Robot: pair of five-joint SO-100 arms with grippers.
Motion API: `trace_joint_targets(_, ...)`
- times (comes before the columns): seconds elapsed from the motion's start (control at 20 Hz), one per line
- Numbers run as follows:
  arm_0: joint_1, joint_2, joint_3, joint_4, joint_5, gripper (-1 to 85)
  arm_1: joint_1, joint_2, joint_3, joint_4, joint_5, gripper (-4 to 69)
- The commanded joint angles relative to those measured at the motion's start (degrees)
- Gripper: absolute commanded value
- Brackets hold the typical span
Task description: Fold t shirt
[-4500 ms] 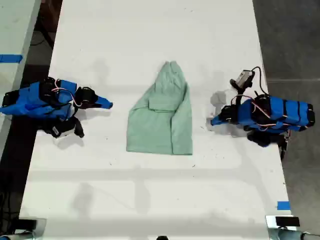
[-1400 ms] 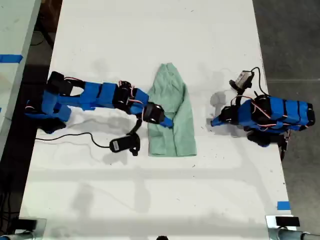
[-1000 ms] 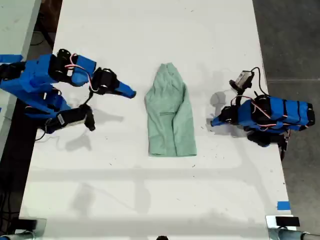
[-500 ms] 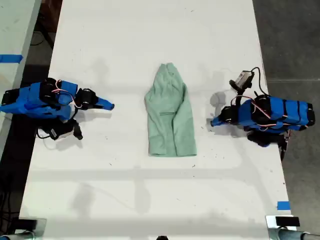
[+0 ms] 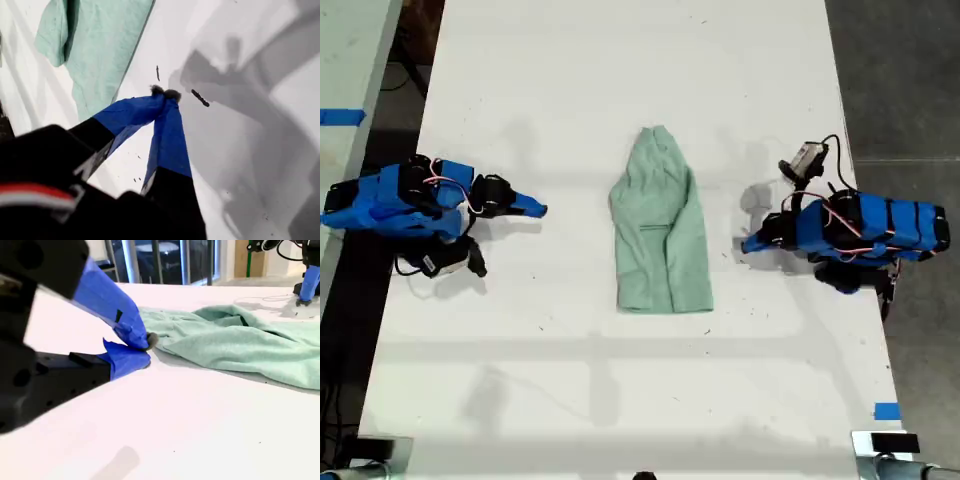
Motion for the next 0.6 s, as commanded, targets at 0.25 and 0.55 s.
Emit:
trace_joint_targets(0.25,-0.6,0.4,0.4,0.4,-1.7,-0.1,-0.5,0.6,3.0,-0.1,1.0,-1.6)
trace_joint_targets(0.55,-0.7,0.4,0.4,0.5,-1.7,-0.1,-0.4,0.6,3.0,-0.1,0.9,-1.6)
